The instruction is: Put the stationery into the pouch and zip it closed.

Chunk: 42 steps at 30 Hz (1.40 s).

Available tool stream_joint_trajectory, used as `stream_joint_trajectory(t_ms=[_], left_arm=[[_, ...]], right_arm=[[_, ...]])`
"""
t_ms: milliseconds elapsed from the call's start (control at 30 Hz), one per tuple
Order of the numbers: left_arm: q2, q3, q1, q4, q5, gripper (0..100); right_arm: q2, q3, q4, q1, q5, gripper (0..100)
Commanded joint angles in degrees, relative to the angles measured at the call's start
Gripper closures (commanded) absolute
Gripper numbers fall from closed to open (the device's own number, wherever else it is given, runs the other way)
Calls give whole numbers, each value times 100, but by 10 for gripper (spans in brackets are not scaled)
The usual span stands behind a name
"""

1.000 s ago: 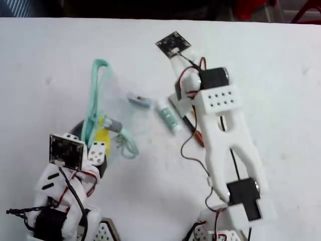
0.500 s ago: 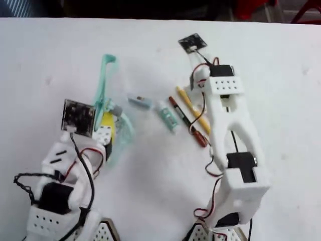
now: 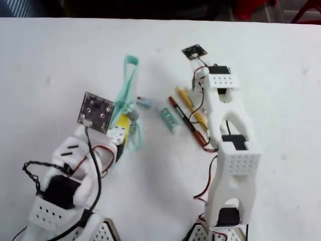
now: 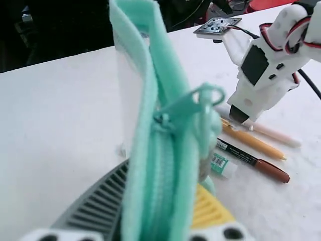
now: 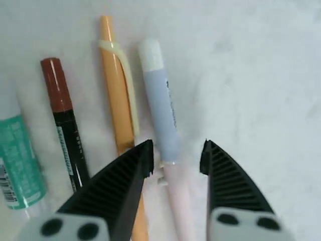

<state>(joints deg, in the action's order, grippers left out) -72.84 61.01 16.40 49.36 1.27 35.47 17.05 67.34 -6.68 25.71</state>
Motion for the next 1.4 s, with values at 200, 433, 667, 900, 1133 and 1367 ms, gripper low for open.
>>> stream_joint_trajectory(t_ms=[200,433,667,900,1133,1367], left_arm=[[-1297,774,145,105,-290,977],[-1807,1064,145,114,-290,977],[-1851,1090,127,132,-299,976],[-1851,1143,127,97,-299,976],[-1851,1143,127,105,-299,976],[-1851,1125,136,123,-299,976]], right_arm=[[312,308,-233,-13,79,926],[488,308,-312,4,88,913],[497,308,-321,4,88,893],[505,290,-391,13,97,896],[505,290,-391,13,97,971],[505,290,-391,13,97,982]])
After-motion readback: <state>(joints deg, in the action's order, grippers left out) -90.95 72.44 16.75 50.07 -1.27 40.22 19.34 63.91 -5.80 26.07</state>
